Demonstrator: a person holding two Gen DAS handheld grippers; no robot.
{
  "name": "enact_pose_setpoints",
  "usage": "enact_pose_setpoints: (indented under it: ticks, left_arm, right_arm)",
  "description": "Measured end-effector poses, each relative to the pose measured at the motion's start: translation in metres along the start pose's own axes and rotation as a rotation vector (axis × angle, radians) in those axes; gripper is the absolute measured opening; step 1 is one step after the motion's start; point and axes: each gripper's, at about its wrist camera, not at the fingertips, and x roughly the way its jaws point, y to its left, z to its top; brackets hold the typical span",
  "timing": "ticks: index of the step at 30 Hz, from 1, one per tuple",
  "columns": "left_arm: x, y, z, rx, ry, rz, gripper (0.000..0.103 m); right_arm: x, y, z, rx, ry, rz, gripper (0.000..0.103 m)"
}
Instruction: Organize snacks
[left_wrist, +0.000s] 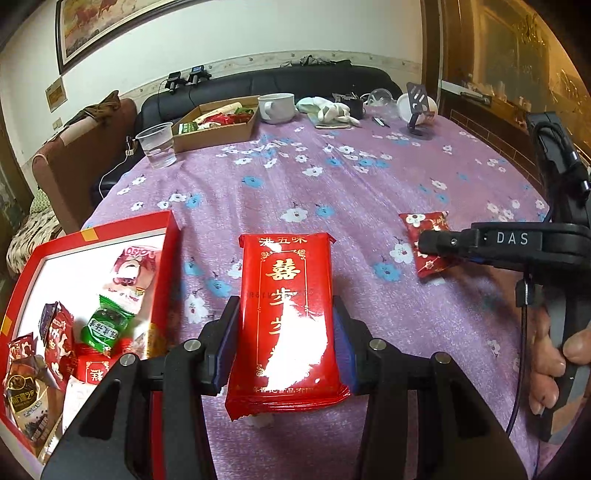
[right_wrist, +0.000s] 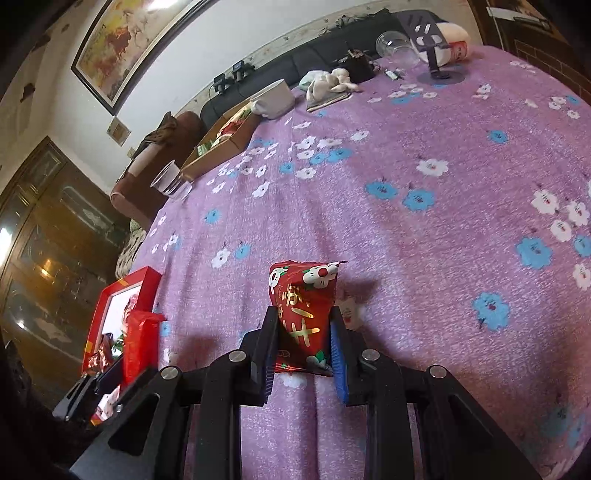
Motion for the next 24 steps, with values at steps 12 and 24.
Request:
enact_pose_setpoints:
  ticks: [12, 24]
  left_arm:
    - [0.0015, -0.0018, -0.0015, 0.002, 0.009, 0.005, 0.044]
    - [-0.0031, 0.0060, -0.0036, -0.022, 0.001, -0.018, 0.044]
  right_arm:
    - [0.0005, 0.0029, -0.0026, -0.012, 0.010, 0.010, 0.026]
    - [0.0022, 0.0034, -0.0023, -0.015, 0.003, -0.011, 0.026]
